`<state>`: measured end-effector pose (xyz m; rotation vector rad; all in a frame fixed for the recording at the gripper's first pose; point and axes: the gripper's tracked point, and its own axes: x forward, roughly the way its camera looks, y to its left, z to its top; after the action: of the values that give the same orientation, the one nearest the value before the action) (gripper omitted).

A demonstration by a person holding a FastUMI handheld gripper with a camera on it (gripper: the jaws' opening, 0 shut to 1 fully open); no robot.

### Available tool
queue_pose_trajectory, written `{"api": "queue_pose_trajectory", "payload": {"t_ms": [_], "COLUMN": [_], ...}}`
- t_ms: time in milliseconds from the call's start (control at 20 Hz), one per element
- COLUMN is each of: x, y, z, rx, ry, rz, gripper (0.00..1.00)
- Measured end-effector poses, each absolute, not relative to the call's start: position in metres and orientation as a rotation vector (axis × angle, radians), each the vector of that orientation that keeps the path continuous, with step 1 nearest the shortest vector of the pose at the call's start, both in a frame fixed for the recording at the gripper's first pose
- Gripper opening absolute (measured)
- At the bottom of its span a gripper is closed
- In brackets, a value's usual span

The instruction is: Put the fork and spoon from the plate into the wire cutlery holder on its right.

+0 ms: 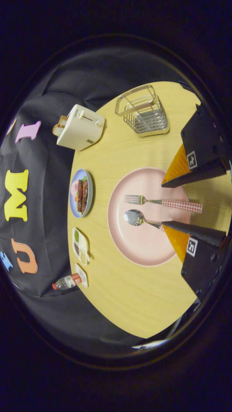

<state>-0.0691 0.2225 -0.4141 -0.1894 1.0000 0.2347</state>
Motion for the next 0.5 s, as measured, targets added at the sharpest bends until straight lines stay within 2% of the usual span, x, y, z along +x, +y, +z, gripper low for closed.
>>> {"api": "queue_pose_trajectory", "payload": {"t_ms": [50, 150, 250, 350, 400, 500], "x": [-0.0695, -0.0737, -0.0727, -0.0714, -0.0705, -0.0719], "y": [0.2222, 0.2185, 0.2175, 0.2167, 0.2152, 0.2142], "z": [-0.4192, -0.4215, -0.4242, -0.4224, -0.424, -0.4218], "rx": [-0.19, -0.199, -0.199, -0.191, -0.187, -0.187], "ry": [1.018, 1.044, 1.056, 1.06, 1.068, 1.074], "rz": [0.226, 0.22, 0.213, 0.2, 0.196, 0.2], "gripper": [0.48, 0.46, 0.11, 0.12, 0.06, 0.06]}}
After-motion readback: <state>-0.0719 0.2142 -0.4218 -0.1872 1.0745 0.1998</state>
